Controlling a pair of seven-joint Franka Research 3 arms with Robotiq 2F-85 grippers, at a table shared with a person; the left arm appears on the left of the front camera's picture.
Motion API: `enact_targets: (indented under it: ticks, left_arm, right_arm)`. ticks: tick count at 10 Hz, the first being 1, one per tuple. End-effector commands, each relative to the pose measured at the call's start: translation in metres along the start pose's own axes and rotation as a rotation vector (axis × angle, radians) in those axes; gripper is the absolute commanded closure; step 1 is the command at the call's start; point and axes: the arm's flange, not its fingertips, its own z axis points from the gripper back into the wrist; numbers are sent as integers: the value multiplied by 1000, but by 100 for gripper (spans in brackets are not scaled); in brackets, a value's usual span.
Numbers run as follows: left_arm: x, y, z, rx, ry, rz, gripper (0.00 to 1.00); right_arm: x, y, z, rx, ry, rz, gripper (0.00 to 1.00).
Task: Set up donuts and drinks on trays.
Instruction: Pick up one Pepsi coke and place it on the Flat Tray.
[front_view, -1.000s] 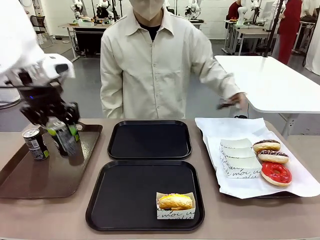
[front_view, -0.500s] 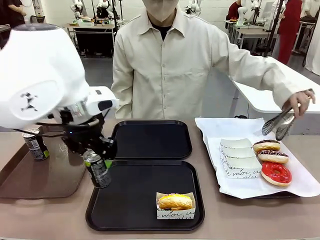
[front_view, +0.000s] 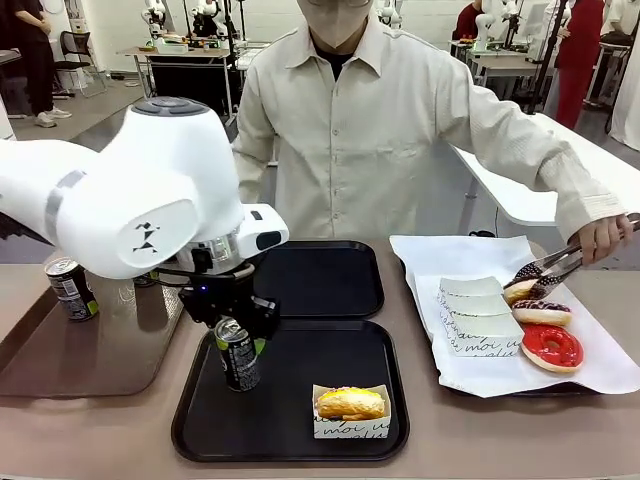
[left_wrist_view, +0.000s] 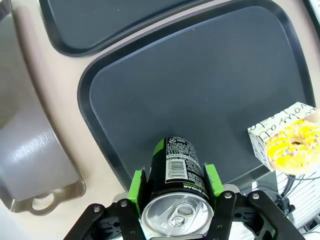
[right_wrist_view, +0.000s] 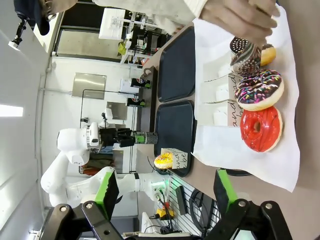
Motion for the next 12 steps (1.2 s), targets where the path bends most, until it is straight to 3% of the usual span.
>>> enact_targets:
  ticks: [1,4,5,10,11,12]
  left_arm:
    - [11,-8,-11,55,-37,25,42]
    - [11,-9,-25,65,-36,11,39]
    - [11,-9,-24,65,-35,5,0]
    - [3,-1,-1,84,-15,25,1]
    - [-3,4,15,92,-20,41,10]
    - [-10,8,32,77,-17,41,10]
  right_arm:
    - [2,1,2,22,-9,3,0]
    - [2,1,2,22,-9,3,0]
    - [2,1,2,22,-9,3,0]
    - [2,1,2,22,-9,3,0]
    - [2,1,2,22,-9,3,0]
    - [2,1,2,22,-9,3,0]
